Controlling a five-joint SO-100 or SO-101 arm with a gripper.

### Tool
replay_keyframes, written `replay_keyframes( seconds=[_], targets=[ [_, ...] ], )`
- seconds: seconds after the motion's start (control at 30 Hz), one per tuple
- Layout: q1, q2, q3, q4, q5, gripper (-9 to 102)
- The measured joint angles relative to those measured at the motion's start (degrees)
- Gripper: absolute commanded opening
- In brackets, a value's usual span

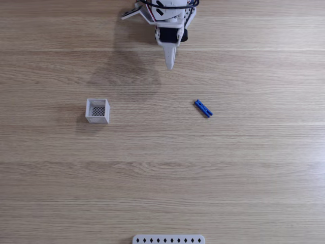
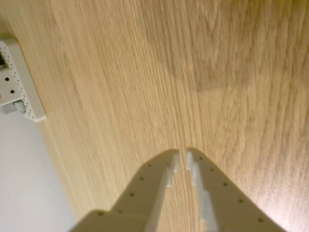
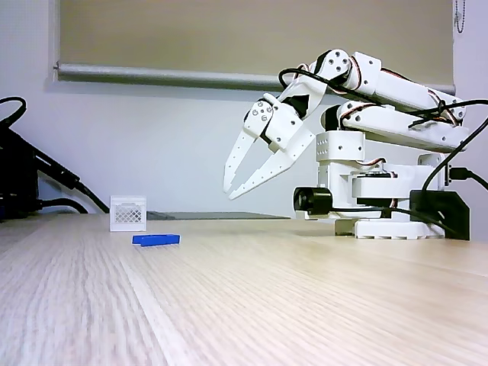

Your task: Grasp a peg and put it in the crate.

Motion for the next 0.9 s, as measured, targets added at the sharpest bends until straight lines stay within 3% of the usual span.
replay_keyframes(
  seconds=[0.67,0.9],
  targets=[
    [0.0,-0.4,0.0,0.0,0.0,-1],
    [0.0,-15.1,-1.0,-1.8,0.0,-1]
  ],
)
